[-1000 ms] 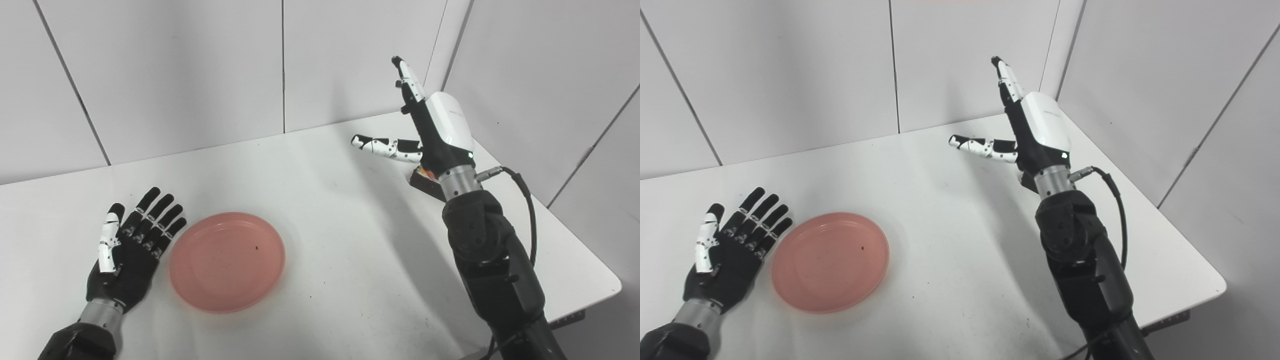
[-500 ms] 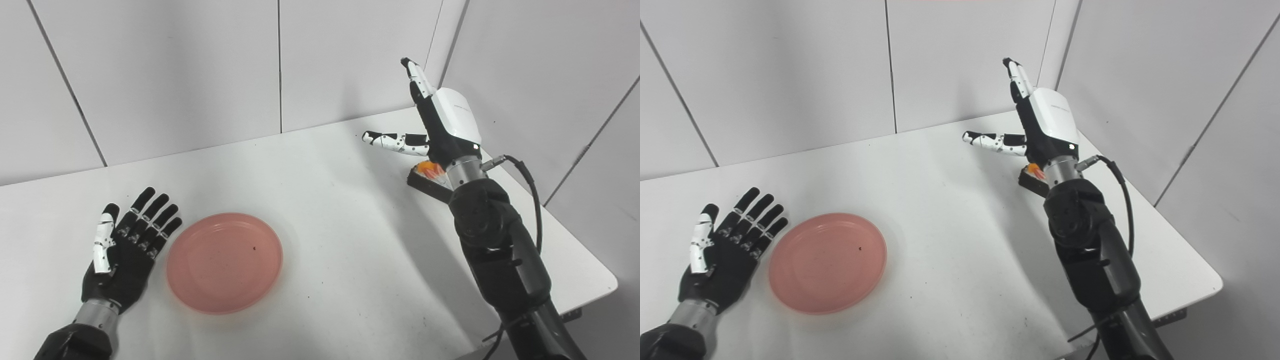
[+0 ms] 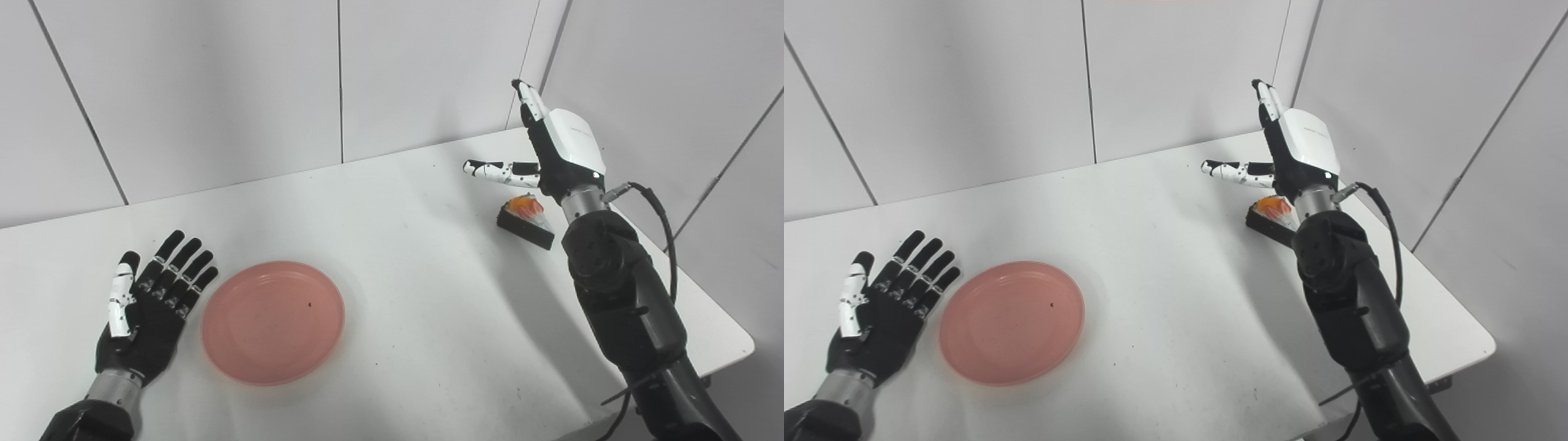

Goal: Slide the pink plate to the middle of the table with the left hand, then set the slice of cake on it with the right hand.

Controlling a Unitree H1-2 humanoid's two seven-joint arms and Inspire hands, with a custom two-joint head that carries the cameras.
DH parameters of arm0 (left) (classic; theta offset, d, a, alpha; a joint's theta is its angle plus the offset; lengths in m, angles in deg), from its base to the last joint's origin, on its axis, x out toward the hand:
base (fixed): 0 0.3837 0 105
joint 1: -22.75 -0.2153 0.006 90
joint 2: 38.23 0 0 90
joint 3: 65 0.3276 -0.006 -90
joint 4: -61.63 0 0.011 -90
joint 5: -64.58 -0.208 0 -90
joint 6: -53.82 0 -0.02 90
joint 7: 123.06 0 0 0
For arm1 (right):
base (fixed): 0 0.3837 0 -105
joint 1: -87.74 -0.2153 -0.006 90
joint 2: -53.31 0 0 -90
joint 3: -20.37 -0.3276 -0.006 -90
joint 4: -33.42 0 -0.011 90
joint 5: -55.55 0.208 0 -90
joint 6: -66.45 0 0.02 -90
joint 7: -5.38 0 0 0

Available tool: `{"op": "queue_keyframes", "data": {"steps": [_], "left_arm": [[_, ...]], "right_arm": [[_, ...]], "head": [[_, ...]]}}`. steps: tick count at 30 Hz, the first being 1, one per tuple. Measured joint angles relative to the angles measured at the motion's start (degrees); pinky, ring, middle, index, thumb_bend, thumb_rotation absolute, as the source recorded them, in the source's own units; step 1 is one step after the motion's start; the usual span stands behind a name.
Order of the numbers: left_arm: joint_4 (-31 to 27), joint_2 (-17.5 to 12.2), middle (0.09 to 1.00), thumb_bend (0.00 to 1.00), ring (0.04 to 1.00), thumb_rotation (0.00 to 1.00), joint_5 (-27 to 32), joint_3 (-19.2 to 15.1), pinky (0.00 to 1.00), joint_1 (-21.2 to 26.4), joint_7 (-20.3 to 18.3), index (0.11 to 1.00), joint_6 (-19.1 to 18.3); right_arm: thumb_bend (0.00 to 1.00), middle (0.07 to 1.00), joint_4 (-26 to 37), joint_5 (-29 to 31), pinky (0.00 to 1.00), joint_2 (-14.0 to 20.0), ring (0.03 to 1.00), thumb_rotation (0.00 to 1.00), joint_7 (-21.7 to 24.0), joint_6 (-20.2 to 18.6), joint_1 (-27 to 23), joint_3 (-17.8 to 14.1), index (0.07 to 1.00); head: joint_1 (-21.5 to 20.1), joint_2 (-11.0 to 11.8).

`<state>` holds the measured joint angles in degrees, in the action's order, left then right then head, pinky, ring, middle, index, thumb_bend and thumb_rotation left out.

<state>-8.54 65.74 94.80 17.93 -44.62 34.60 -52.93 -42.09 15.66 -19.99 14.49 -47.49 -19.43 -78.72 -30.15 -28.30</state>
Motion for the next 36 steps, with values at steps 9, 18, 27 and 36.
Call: {"op": "queue_keyframes", "data": {"steps": [9, 18, 27, 36], "left_arm": [[0.1, 0.0, 0.890, 0.40, 0.878, 1.00, 0.0, -0.1, 0.89, 0.0, 0.0, 0.877, 0.0], [0.6, -0.1, 0.876, 0.41, 0.868, 1.00, 0.5, -0.5, 0.87, 0.3, 0.0, 0.863, 0.0], [1.5, -0.2, 0.883, 0.41, 0.874, 1.00, 1.4, -1.1, 0.88, 0.8, 0.0, 0.870, -0.1], [2.8, -0.2, 0.880, 0.41, 0.872, 1.00, 2.5, -1.4, 0.87, 1.6, 0.0, 0.862, -0.1]], "right_arm": [[0.98, 0.989, -2.8, -2.2, 0.63, 1.0, 0.898, 0.63, 2.8, -2.6, -0.2, 0.9, 0.993], [0.99, 0.995, -6.1, -7.2, 0.61, 1.0, 0.896, 0.64, 9.5, -2.7, -1.3, 0.8, 1.000], [1.00, 1.000, -9.4, -10.1, 0.60, 0.7, 0.893, 0.62, 12.3, -2.8, -2.3, 0.7, 1.000], [1.00, 1.000, -12.9, -9.1, 0.65, 0.6, 0.926, 0.63, 12.2, -2.8, -2.7, 1.1, 1.000]], "head": [[-1.5, 0.2], [-2.3, 0.1], [-3.6, -0.2], [-3.9, -0.7]]}}
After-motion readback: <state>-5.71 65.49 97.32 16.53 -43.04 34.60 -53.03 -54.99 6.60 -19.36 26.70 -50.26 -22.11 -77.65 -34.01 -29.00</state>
